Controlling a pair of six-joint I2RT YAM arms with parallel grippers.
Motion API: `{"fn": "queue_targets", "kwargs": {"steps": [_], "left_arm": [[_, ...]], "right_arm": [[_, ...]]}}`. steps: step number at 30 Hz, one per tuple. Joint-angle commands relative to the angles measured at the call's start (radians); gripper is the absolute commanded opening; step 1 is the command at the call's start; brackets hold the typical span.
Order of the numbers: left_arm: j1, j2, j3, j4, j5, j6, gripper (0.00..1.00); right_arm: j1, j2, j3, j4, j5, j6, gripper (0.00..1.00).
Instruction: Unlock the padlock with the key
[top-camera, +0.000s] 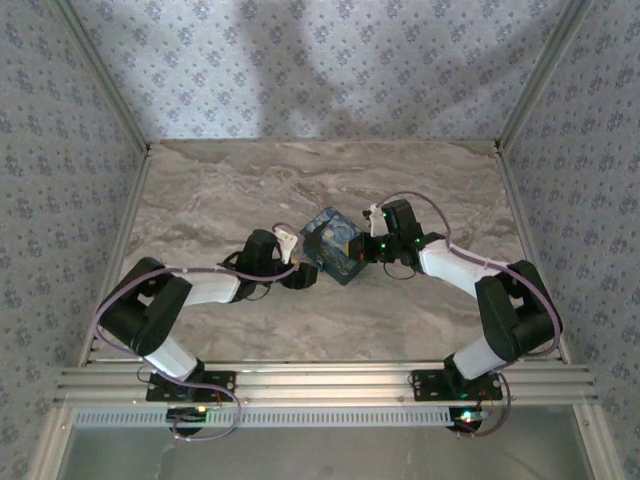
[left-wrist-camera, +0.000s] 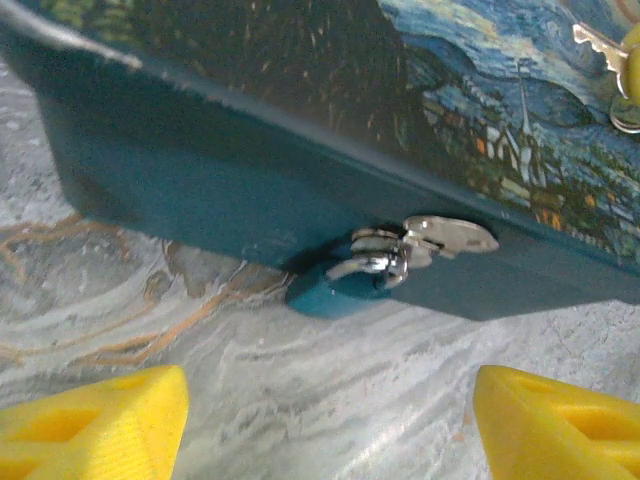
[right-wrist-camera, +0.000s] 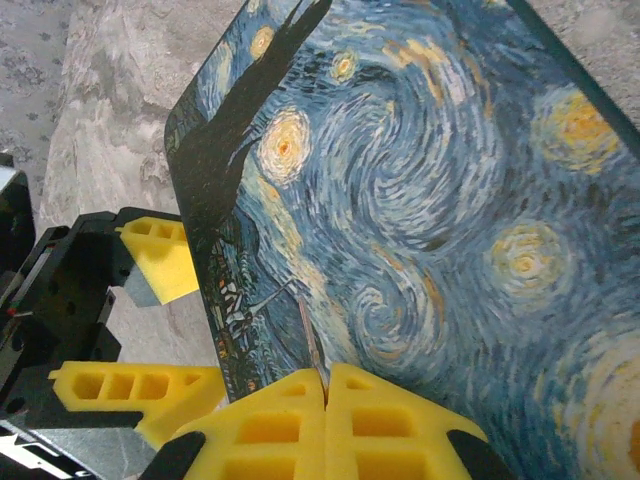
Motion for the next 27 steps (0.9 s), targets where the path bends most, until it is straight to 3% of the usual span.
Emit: {"fn": "queue_targets", "kwargs": {"steps": [1,17,27], "left_arm": [[-0.011,0.037,0.037,0.059,0.043,0.022,0.74],[-0.036,0.182,0.099,0.135,-0.002,0.068,0.64],[-0.076,0.218,0.120,0.131,0.018,0.070,0.53]], "right_arm": [[-0.009,-0.008,-0.025,-0.064,0.042,-0.014,0.00],[-0.013,-0.002,-0.022,-0.072,0.058,-0.028,0.00],[-0.012,-0.003,-0.022,-0.066,0.059,-0.025,0.00]]}}
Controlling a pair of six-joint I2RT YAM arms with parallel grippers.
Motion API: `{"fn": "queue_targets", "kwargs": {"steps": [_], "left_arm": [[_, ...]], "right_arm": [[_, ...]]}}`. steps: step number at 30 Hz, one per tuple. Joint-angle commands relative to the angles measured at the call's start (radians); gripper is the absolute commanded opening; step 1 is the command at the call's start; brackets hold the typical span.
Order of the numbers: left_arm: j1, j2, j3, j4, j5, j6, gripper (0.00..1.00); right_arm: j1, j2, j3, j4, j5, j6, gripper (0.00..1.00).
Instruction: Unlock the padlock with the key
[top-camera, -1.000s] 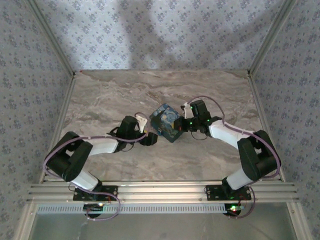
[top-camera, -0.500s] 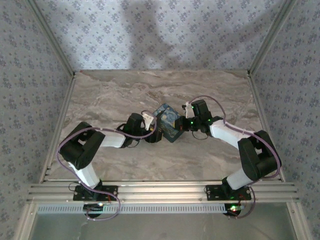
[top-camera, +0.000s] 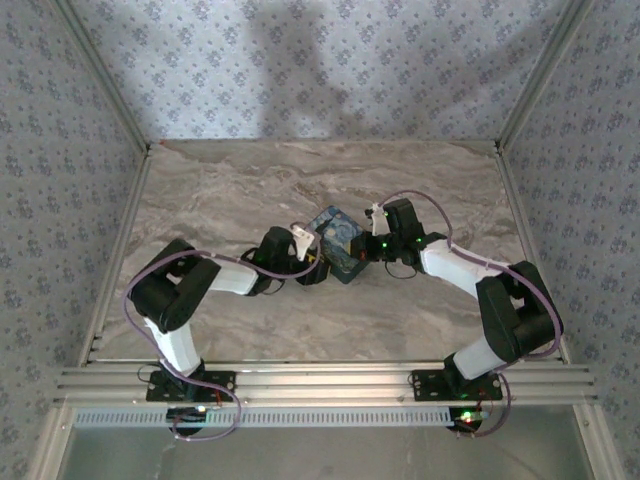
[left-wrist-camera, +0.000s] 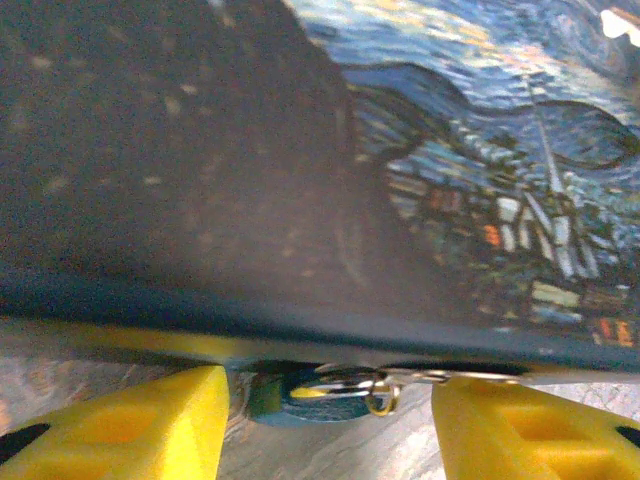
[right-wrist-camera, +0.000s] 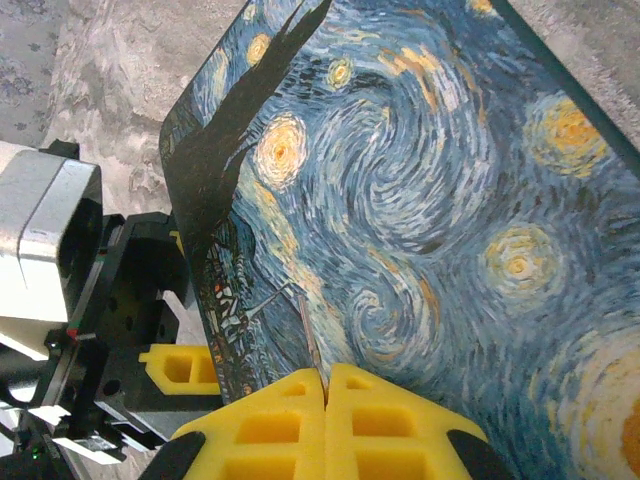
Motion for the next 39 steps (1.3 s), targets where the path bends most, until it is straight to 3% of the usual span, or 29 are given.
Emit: {"fn": "queue_targets", "kwargs": {"steps": [1,20,31,39], "left_arm": [[-0.024,0.032,0.021,0.011,0.025,0.007,0.51],[-0.031,0.036,0.023,0.033,0.012,-0.041,0.31],[-0.050,-0.062,0.037,-0.064,-0.018,-0.221,0.26],[-0.050,-0.154,0.062,-0.191,0.009,-0.414,0.26]], "right_arm": [[-0.005,0.002,-0.021,-0.066,0.034,-0.013,0.00],[0.002,-0.028,-0.023,-0.038,0.040,-0.003,0.00],[0.031,-0.283,-0.085,-0.025,0.152,-0.085,0.00],[0.169,-0.460,-0.269,0.044,0.304,-0.115,0.00]]}}
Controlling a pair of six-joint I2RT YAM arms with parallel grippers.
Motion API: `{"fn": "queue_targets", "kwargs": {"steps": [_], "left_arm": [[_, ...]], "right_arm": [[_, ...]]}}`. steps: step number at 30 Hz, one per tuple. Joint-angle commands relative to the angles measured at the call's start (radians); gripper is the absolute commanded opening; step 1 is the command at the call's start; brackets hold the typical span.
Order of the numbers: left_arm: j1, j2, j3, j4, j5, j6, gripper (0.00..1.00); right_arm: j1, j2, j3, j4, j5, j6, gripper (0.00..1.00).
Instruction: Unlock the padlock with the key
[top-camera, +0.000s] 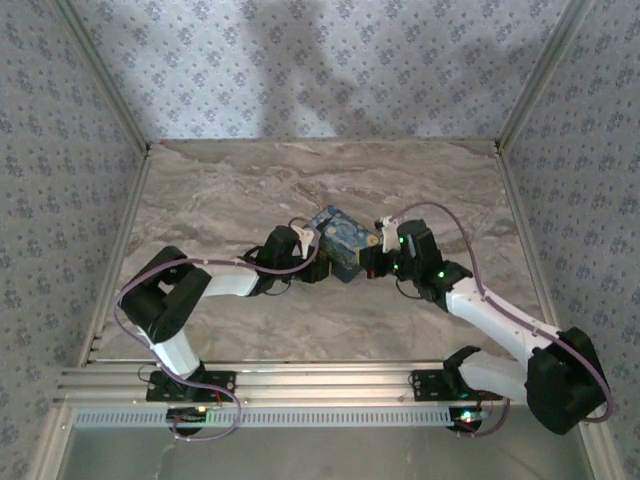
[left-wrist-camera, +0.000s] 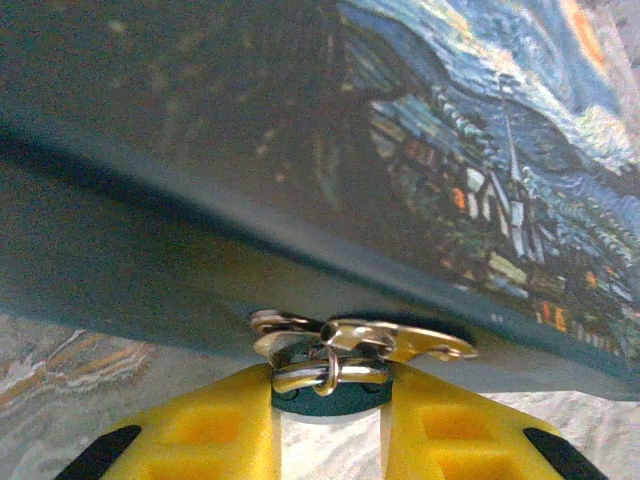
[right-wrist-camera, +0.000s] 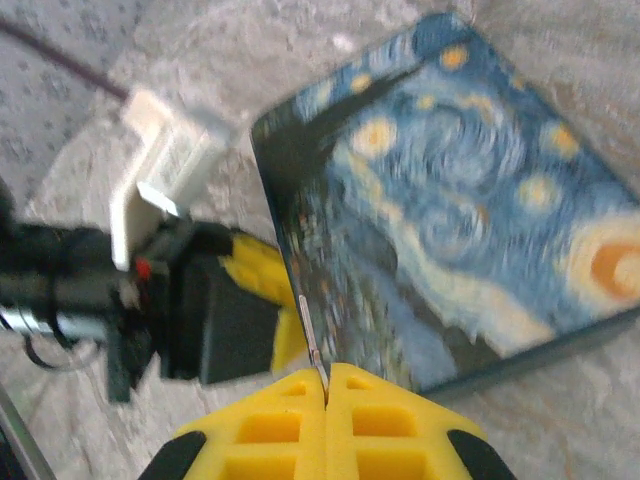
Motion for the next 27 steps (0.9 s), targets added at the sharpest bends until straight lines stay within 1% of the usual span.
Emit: {"fn": "queue_targets", "kwargs": {"steps": [1,6,10,12,16,21,27], "left_arm": [[-0.006,-0.065,0.039,-0.065,0.025,-0.116,0.26],[-0.006,-0.087,0.058,-0.095,0.070,-0.225,0.26],[-0.006,-0.104,0.068,-0.110,0.092,-0.305,0.25],[-0.006,-0.113,0.081,-0.143,0.088,-0.333,0.25],[-0.006,-0.120,0.092,-0.156,0.097,-0.396,0.26],[-0.011,-0.113,0.086,-0.131,0.100,-0.444,0.26],[-0.022,-0.098,0.089,-0.115,0.101,-0.473,0.26]], "right_arm": [[0.064,-0.050,-0.071,0.054,0.113,-0.028,0.00],[0.162,-0.084,-0.156,0.123,0.219,-0.055,0.00],[0.210,-0.081,-0.219,0.214,0.262,-0.067,0.00],[0.222,-0.076,-0.244,0.266,0.272,-0.074,0.00],[0.244,-0.059,-0.280,0.347,0.285,-0.093,0.00],[0.267,-0.021,-0.301,0.417,0.299,-0.109,0.00],[0.295,0.049,-0.295,0.481,0.327,-0.131,0.00]]}}
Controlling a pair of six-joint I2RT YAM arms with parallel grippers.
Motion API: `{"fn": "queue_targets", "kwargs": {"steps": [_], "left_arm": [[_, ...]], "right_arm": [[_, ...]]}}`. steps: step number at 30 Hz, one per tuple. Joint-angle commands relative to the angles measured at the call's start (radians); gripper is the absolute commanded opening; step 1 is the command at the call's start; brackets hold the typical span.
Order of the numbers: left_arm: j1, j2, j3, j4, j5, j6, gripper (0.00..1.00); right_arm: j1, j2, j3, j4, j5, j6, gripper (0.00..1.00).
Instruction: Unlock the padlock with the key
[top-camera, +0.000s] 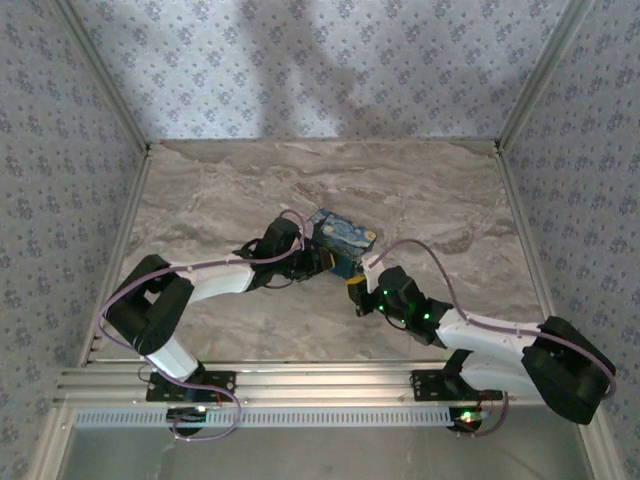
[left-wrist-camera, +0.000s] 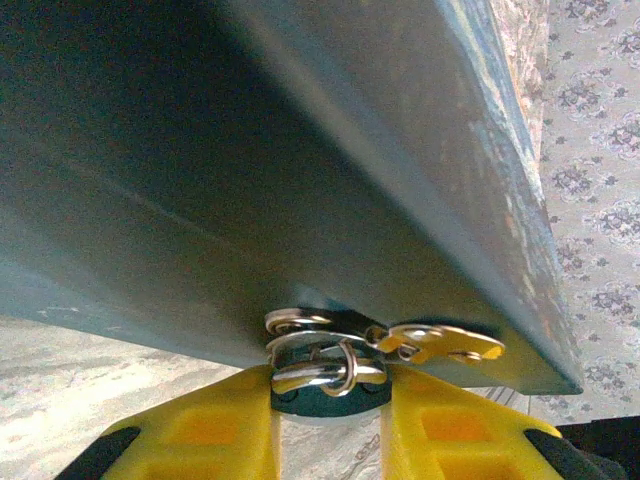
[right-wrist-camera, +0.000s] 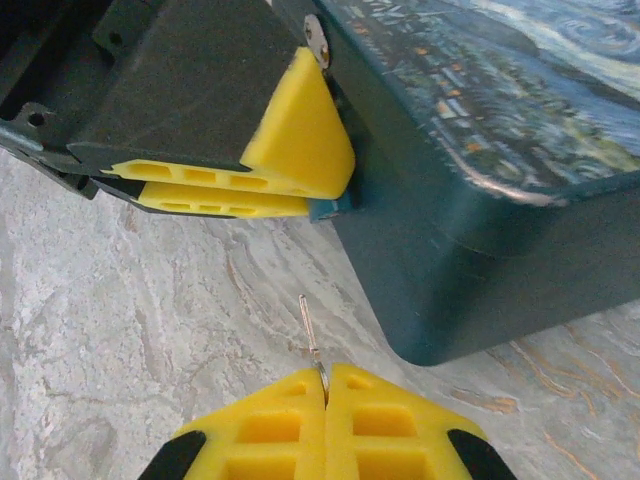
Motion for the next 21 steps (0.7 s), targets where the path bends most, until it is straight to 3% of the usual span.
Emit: {"fn": "queue_targets", "kwargs": {"steps": [1,21], "left_arm": [[-0.013,-0.015,0.029,0.033,0.025,-0.043,0.26],[-0.026,0.001,0.037,0.036,0.044,-0.065,0.26]], "right_arm": [[0.016,0.032,-0.001,0.079,0.041,-0.035,0.00],[0.010,0.134,0.006,0.172,0.089,-0.044,0.00]]}}
